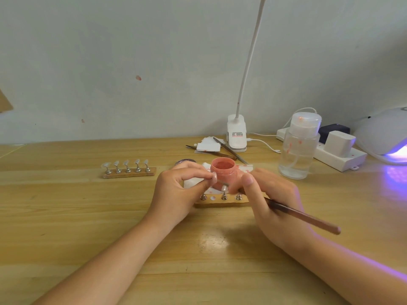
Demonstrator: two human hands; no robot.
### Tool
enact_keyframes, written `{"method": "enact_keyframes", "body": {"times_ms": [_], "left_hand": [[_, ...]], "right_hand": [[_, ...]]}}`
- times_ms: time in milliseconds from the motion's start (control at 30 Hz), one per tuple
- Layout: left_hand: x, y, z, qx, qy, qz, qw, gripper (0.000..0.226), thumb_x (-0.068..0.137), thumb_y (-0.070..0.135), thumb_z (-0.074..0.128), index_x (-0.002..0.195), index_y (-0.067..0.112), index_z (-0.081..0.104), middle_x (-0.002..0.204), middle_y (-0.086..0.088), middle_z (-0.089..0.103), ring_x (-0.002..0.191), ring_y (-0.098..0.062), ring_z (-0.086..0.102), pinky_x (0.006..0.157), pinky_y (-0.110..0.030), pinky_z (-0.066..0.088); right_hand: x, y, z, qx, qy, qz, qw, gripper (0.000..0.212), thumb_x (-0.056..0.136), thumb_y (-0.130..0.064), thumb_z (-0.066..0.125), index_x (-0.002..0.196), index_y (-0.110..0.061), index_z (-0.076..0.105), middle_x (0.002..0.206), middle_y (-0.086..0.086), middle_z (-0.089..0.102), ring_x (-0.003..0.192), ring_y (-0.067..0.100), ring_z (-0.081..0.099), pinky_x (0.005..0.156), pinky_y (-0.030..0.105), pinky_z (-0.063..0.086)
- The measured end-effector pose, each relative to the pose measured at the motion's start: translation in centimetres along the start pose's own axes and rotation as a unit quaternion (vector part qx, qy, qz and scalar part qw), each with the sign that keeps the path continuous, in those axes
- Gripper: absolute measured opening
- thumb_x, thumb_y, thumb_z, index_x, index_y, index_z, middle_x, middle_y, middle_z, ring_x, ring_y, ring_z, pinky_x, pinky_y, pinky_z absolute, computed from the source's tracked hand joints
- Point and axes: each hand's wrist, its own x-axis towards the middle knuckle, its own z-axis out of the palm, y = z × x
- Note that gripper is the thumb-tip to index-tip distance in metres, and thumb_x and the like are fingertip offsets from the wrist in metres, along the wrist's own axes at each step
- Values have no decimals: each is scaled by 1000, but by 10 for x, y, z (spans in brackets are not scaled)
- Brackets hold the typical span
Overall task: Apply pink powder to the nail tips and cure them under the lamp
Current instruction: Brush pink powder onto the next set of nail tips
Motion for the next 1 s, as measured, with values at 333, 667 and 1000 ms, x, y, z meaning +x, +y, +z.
{"method": "enact_keyframes", "body": {"times_ms": [333,667,1000], "left_hand": [[0,-2,0,3,6,17,1000,20,69,7,73,70,27,69,76,8,65,78,3,58,74,-6,40],[4,-3,-5,-101,79,-99,987,16,73,8,72,69,23,69,69,14,69,63,2,61,55,-7,44],[3,-5,-4,-65,84,-160,981,19,76,8,71,69,25,67,75,12,68,45,-9,61,52,-12,46]], "right_hand": [[1,-2,1,-4,-4,11,1000,38,93,-26,40,75,-8,69,77,-16,62,74,4,59,67,24,46],[2,-8,2,57,-9,91,994,33,93,-34,43,76,-17,65,74,-16,65,73,-1,59,68,9,40],[5,-11,12,-10,-77,144,986,45,91,-49,42,73,-12,62,70,-5,67,77,15,61,75,38,47]]}}
